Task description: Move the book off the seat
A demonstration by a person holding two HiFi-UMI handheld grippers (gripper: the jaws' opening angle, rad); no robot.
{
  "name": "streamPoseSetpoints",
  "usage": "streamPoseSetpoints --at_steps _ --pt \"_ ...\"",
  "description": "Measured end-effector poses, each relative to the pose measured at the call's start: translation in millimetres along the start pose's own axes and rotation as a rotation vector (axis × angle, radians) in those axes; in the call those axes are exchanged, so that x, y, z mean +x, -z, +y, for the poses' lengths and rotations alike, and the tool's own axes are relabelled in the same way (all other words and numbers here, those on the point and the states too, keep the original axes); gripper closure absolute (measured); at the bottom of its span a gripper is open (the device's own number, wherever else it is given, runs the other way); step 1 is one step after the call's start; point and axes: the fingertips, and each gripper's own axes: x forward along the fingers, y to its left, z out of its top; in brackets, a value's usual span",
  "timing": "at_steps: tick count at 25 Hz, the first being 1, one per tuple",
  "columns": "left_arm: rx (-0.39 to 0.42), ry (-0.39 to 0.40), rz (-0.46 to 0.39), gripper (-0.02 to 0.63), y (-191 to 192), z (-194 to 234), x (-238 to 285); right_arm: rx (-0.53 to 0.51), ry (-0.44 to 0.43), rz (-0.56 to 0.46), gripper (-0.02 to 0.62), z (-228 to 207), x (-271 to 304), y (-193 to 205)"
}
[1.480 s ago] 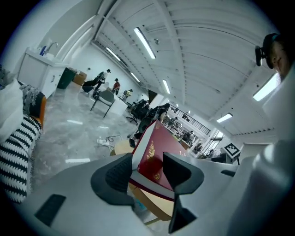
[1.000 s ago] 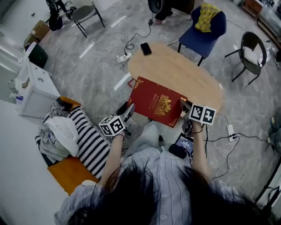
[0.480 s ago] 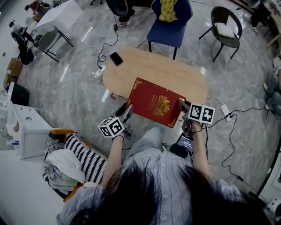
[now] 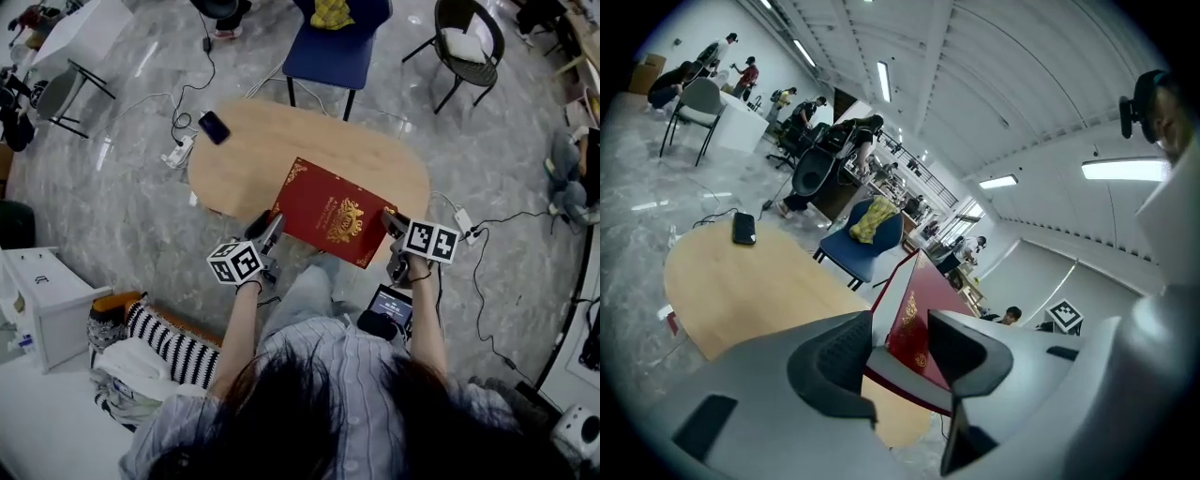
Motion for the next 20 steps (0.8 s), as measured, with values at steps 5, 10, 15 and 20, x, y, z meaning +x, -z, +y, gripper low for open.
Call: streamPoseSetpoints --at_steps 5,10,15,20 --pt "-0.019 0.011 0.053 0.422 -2.3 22.2 38.0 0.015 0.037 0.029 0.446 -15.7 26.9 -14.0" --pt "-0.045 0.031 0.096 0.422 6.9 47.9 74.9 0.029 0.062 0.074 0.448 -37.9 58.6 -25.0" --pt "-0.076 0.048 0.145 0.423 23.7 78.0 109.3 0.053 0.097 0.128 0.451 -62.9 91.7 -24.6" --pt "-0.099 0.035 0.182 0.426 43.0 112.1 138.2 0.096 0.13 0.174 0.453 -89.4 131.5 -17.8"
